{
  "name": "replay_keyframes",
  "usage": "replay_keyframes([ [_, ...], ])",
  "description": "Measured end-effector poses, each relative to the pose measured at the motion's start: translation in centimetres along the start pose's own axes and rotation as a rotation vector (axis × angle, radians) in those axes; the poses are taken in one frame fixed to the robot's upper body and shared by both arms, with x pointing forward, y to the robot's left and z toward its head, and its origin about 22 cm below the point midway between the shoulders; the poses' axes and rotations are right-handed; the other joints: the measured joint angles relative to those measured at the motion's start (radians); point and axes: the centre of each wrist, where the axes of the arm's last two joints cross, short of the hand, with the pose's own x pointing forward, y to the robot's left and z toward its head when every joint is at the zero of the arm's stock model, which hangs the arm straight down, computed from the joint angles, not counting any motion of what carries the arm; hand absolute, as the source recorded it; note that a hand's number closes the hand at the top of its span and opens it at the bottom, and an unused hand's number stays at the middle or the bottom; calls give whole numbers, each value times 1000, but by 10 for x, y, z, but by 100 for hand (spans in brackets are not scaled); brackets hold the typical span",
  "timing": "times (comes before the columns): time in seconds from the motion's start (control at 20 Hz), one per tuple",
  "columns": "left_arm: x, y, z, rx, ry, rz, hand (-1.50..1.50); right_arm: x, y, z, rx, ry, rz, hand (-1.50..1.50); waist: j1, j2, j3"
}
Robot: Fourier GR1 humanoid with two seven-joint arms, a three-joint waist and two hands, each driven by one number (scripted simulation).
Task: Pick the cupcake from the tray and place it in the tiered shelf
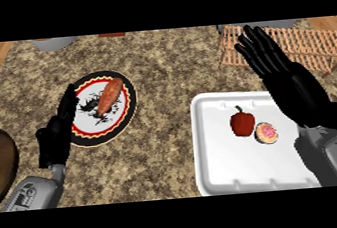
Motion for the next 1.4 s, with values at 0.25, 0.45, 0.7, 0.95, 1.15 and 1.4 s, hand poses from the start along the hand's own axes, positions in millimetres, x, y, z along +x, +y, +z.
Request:
replay_keyframes([
  [0.25, 12, 16, -1, 50, -38, 41, 0, -19, -17, 1, 111, 98, -7, 150, 0, 12, 8],
  [0.45, 30, 22, -3, 64, -51, 92, 0, -42, -46, 13, -11, 254, 29, -150, 7, 17, 10],
  [0.7, 40, 21, 8, 77, -39, 122, 0, -47, -94, 34, 26, 252, -108, -150, -1, 17, 12],
  [0.95, 42, 28, 11, 87, -31, 134, 0, -14, -134, 40, 232, 260, -14, -150, -9, 15, 12],
  [1.15, 42, 31, 12, 87, -27, 134, 0, 25, -139, 25, 431, 320, 173, -150, -14, 12, 11],
  [1.4, 41, 29, 17, 90, -16, 132, 0, 68, -116, 4, 597, 376, 500, -150, -23, 6, 10],
])
